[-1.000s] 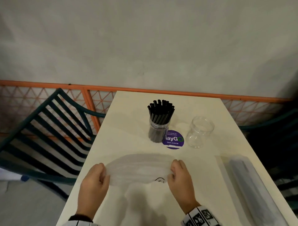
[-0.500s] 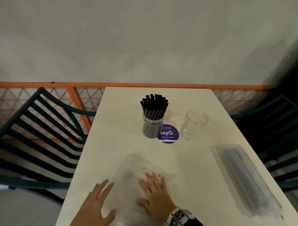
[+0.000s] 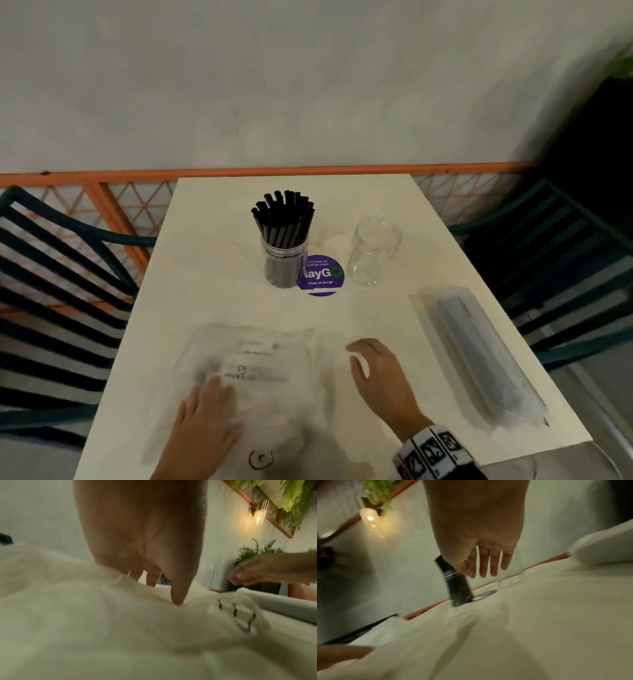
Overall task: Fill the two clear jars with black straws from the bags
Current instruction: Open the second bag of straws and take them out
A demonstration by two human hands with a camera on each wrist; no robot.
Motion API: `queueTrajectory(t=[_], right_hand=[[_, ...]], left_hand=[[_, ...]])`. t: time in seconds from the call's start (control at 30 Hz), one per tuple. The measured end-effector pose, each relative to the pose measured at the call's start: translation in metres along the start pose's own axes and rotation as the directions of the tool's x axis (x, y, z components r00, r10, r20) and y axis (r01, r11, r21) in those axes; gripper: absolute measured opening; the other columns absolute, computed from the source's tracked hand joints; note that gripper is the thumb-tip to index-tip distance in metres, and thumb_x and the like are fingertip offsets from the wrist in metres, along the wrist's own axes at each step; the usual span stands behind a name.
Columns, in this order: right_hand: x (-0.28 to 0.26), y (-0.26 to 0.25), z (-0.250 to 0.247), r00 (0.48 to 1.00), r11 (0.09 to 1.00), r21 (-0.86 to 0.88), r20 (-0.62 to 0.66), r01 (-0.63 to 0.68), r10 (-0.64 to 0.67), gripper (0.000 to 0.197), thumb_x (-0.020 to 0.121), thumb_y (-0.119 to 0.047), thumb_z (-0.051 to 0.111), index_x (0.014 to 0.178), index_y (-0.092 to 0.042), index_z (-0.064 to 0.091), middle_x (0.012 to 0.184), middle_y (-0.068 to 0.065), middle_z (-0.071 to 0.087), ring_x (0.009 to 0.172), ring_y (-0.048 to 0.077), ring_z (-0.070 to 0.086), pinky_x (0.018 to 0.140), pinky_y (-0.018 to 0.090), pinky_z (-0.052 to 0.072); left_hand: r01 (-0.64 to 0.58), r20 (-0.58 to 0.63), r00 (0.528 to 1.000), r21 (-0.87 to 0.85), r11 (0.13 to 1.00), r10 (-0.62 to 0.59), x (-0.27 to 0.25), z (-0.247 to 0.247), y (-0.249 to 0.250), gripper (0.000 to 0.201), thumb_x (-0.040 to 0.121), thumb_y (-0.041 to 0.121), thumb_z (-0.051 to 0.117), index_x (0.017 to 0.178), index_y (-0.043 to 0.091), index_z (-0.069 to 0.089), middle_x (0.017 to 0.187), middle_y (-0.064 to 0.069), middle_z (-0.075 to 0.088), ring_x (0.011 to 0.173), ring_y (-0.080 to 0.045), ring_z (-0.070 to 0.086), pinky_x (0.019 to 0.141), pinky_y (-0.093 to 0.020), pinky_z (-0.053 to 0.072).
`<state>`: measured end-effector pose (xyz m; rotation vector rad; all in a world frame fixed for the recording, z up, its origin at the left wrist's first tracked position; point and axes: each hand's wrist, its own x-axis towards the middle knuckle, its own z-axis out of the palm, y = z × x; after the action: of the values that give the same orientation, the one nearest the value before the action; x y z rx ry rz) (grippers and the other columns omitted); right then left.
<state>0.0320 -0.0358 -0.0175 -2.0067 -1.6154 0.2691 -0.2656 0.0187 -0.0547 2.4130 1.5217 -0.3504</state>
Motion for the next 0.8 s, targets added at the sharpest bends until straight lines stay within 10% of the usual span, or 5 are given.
queueTrajectory(t=[0.13,0.37,0.47,0.6,0.8], right_hand=[[0.006,0.080,-0.066,0.927,0.926,-0.155,-0.209,-0.345,0.311,0.020,0.079,-0.008,0.059,0.098,-0.006,0.065,0.096,0.016,0.067,0.090,0.034,0.060,0.077,0.036,0.047],[-0.006,0.151,-0.100,0.660,0.638,-0.207,-0.056,-0.742,0.750,0.070,0.081,-0.049,0.055,0.136,-0.015,0.028,0.125,0.022,0.049,0.113,0.039,0.047,0.100,0.051,0.038],[0.002,0.153,-0.107,0.728,0.728,-0.172,0.079,-0.663,0.681,0.074,0.078,-0.056,0.055,0.136,-0.021,0.024,0.123,0.014,0.049,0.109,0.034,0.050,0.097,0.047,0.040],[0.011,0.141,-0.099,0.835,0.904,-0.135,0.347,-0.406,0.427,0.089,0.069,-0.065,0.059,0.139,-0.026,0.022,0.130,0.005,0.042,0.115,0.027,0.046,0.099,0.043,0.040],[0.010,0.117,-0.089,0.722,0.994,-0.040,0.690,0.102,-0.046,0.107,0.056,-0.079,0.055,0.142,-0.030,0.017,0.140,0.000,0.032,0.124,0.019,0.034,0.107,0.035,0.028]], left_hand=[[0.014,-0.083,0.996,-0.260,0.966,-0.037,0.009,-0.048,0.023,0.052,0.085,0.041,0.051,0.133,0.023,0.046,0.147,-0.009,0.036,0.130,-0.031,0.043,0.102,-0.043,0.040],[-0.198,-0.282,0.959,-0.591,0.782,0.029,0.017,-0.093,0.083,0.047,0.079,0.010,0.067,0.082,0.056,0.058,0.087,0.026,0.060,0.089,0.013,0.053,0.059,-0.001,0.039],[-0.218,-0.245,0.967,-0.646,0.732,0.071,0.026,-0.096,0.122,0.060,0.082,0.014,0.063,0.086,0.072,0.049,0.098,0.026,0.059,0.094,0.020,0.050,0.063,-0.003,0.043],[-0.068,-0.007,0.996,-0.727,0.684,0.092,0.042,-0.093,0.169,0.022,0.088,0.031,0.055,0.101,0.049,0.053,0.115,0.012,0.061,0.092,0.004,0.059,0.073,-0.008,0.045],[0.346,0.263,0.937,-0.781,0.520,-0.228,0.063,-0.074,0.209,0.054,0.090,0.057,0.031,0.121,0.016,0.049,0.115,-0.010,0.059,0.104,-0.026,0.057,0.092,-0.036,0.047]])
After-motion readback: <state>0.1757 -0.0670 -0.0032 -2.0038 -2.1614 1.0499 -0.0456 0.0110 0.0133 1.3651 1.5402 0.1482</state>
